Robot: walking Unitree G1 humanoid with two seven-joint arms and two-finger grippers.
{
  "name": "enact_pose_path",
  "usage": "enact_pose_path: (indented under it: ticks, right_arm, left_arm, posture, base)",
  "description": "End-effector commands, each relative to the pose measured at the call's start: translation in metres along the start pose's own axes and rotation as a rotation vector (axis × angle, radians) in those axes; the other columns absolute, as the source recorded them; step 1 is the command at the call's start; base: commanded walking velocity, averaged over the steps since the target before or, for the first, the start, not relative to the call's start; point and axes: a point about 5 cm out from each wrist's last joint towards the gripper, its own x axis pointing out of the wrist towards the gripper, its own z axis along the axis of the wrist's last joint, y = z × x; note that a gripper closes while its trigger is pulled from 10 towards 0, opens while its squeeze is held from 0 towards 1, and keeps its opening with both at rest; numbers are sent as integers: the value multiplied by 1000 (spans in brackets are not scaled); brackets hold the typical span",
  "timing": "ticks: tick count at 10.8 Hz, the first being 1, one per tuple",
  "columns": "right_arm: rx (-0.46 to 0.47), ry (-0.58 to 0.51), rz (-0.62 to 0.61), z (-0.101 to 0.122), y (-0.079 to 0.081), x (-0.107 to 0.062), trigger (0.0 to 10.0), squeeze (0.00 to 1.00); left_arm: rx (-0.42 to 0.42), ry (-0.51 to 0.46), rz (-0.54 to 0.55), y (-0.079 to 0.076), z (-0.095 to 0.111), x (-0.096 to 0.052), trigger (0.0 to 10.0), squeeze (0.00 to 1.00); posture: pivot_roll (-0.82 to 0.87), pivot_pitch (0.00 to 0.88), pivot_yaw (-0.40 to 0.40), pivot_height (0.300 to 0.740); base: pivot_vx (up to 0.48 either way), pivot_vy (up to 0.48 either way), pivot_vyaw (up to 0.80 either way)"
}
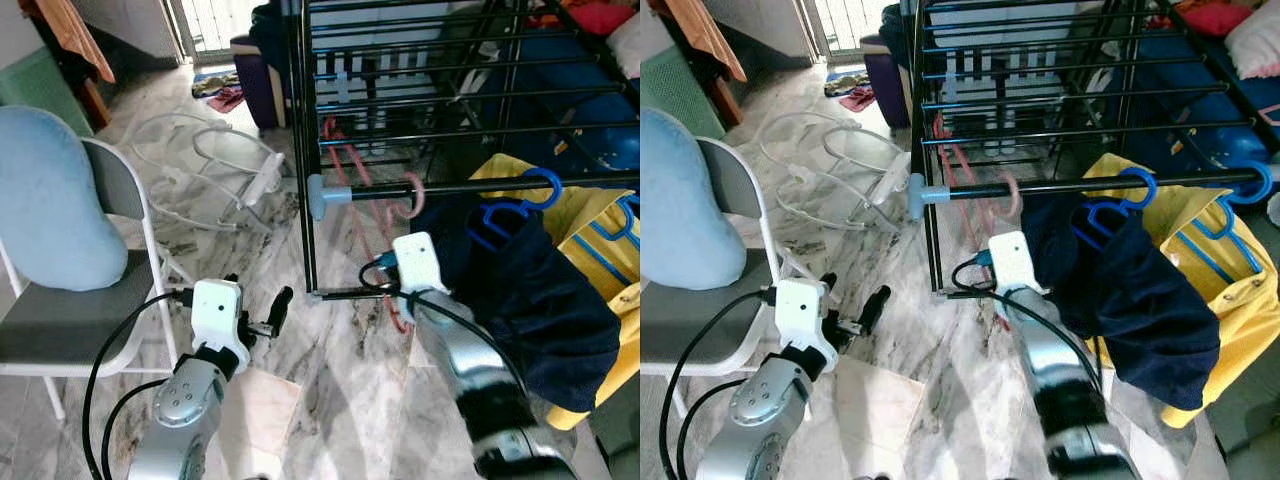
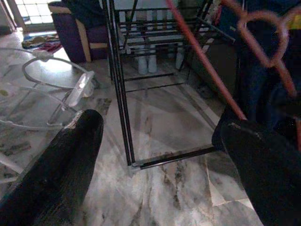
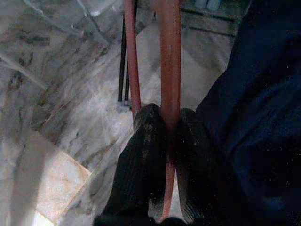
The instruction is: Hang hanger
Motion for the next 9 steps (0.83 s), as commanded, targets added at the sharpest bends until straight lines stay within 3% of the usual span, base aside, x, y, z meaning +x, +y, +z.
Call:
enact_pose_path:
  ticks: [1,6,9]
  right_arm:
    - [-16,53,-28,-3,-3,4,10000,0]
    - [20,84,-55,-6,-12,11,10000,0]
    - [43,29,-8,3,4,10,10000,0]
  left_arm:
    - [11,19,7,1,-4,-1,10000,0]
    - [19,37,-1,-1,-7,-1,10000,0]
    - [17,48,-7,-2,-9,-2,10000,0]
  posture:
    - [-47,88,54,740]
    - [-49,84,47,740]
    - [-46,86,46,740]
  base:
    - [0,0,0]
    - [0,0,0]
    - [0,0,0]
